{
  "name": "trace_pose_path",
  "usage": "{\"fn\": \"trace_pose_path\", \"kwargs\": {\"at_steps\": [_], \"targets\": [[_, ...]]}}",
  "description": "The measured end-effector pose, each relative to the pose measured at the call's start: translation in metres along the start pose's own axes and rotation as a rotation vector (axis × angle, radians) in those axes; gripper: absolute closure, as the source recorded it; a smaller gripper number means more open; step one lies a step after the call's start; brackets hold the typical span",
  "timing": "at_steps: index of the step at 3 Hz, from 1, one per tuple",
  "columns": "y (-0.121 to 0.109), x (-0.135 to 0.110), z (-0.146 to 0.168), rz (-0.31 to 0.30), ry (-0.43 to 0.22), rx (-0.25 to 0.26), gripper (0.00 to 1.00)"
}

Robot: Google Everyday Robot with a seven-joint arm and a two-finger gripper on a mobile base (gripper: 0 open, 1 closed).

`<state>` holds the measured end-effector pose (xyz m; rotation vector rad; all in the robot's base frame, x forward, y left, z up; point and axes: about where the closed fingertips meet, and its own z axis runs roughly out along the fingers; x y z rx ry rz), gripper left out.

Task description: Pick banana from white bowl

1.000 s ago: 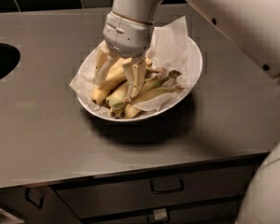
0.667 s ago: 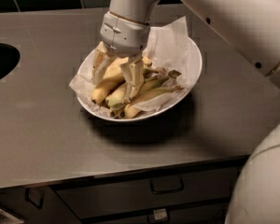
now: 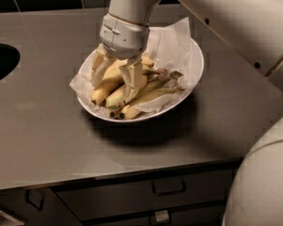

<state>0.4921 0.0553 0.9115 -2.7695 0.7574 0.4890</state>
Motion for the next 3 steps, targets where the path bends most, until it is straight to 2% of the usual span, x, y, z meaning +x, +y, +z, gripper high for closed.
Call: {"fn": "trace_pose_path", "kwargs": {"at_steps": [1,2,3], "targets": [[0.024,-0.008,0.001,0.035,-0.007,-0.012,0.52],[0.044,-0.015,0.001,0.066,-0.007,-0.017,0.63],[0.056,-0.018,0.001,0.085,-0.008,-0.018,0.63]]}}
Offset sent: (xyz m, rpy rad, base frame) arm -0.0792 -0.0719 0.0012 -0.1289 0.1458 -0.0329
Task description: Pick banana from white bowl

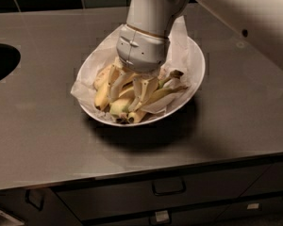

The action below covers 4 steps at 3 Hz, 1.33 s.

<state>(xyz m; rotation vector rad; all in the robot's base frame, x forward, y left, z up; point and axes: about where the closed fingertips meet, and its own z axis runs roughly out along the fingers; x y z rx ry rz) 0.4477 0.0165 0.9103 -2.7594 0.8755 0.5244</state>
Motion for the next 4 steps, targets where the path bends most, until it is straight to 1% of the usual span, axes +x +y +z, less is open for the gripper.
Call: {"fn": "trace_pose_path", "kwargs": {"at_steps": [1,2,3,4], "targets": [[0.0004,0.0,0.0001,0.0,0.0,-0.001,0.61],[-0.0014,0.0013,0.0001,-0.005,-0.003,-0.007,0.54],[-0.0084,0.0055,-0.0009,-0.017,-0.002,0.0,0.72],[-0.0084,0.0055,-0.0009,-0.017,-0.002,0.0,0.95]]}}
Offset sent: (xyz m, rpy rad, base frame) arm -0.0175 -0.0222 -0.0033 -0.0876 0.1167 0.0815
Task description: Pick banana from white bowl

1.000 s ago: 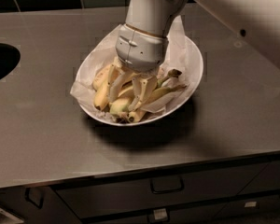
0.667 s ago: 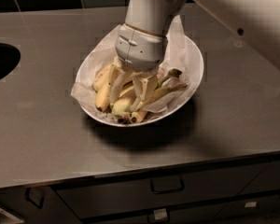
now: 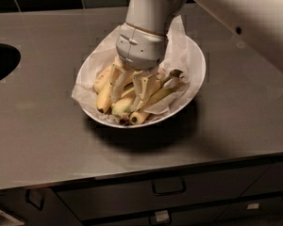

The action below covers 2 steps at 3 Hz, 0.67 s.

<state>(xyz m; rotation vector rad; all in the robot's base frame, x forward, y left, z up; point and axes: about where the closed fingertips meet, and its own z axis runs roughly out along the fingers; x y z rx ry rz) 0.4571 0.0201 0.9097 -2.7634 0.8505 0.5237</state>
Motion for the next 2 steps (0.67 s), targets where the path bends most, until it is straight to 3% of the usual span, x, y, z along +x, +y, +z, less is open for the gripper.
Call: {"fn": "trace_pose_path", "kwargs": {"at_steps": [1,2], "targets": [[0.0,0.0,0.0,0.0,0.0,0.0,1.0],[0.0003,0.001,-0.0062,-0.004,0.029,0.092,1.0]]}}
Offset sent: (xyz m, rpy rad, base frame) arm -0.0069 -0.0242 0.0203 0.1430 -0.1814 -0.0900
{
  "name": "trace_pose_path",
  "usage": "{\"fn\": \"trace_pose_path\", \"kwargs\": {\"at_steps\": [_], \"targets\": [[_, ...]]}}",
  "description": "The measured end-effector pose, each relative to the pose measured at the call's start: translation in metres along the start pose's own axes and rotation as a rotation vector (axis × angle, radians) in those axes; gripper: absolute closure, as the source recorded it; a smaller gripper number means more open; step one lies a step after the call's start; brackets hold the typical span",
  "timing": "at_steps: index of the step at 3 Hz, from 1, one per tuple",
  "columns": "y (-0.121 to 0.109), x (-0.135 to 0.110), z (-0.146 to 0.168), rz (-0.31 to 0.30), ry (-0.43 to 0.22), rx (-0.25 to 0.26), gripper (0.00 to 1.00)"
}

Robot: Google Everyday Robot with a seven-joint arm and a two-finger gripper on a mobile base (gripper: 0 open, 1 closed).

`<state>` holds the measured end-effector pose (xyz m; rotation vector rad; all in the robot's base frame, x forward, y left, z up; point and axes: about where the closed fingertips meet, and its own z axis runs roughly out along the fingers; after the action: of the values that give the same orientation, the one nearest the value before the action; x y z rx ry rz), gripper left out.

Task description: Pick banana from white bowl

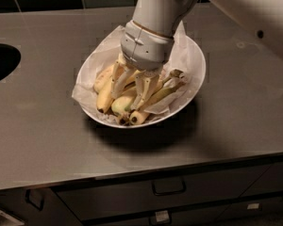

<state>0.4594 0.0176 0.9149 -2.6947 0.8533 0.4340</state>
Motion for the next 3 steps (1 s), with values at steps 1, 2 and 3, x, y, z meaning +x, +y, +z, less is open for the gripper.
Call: {"fn": "trace_pose_path", "kwargs": {"at_steps": [1,2,3], "targets": [[0.011,-0.003,-0.019,-0.004,0.066,0.126,1.0],[0.026,-0.006,-0.038,-0.018,0.135,0.249,1.0],[0.036,-0.011,-0.053,-0.04,0.205,0.343,1.0]]}}
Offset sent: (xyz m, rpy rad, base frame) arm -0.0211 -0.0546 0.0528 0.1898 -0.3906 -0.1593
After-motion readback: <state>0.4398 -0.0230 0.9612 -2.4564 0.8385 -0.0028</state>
